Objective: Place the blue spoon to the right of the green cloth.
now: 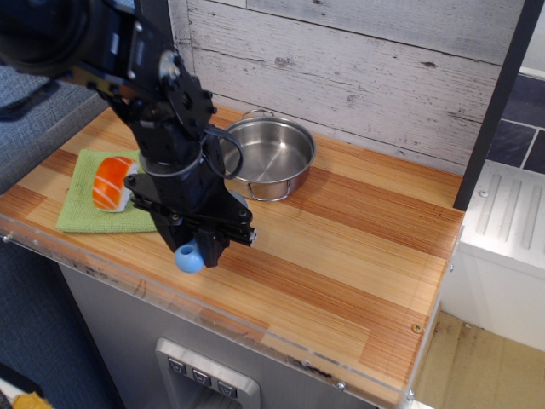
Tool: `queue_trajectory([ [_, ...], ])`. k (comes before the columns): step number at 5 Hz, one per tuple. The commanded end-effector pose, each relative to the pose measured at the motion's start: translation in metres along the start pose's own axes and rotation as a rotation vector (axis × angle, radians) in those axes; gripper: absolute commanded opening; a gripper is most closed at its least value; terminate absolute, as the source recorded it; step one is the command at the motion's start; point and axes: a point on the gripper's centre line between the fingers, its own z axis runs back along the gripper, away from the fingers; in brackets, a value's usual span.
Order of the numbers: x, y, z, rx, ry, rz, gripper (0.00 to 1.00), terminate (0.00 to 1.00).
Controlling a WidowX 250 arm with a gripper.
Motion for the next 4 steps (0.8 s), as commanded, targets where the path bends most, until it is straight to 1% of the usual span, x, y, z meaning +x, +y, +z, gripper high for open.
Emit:
queue_trajectory([
  [1, 0.002, 0.007, -0.013, 0.007, 0.011, -0.011, 0.00, 0.00],
  [2, -0.002, 0.012, -0.023, 0.011, 0.032, -0.005, 0.00, 0.00],
  [3, -0.001, 0.018, -0.022, 0.026, 0.029, 0.020, 0.00, 0.00],
  [4, 0.000, 0.025, -0.015, 0.057, 0.031, 0.077, 1.00, 0.00],
])
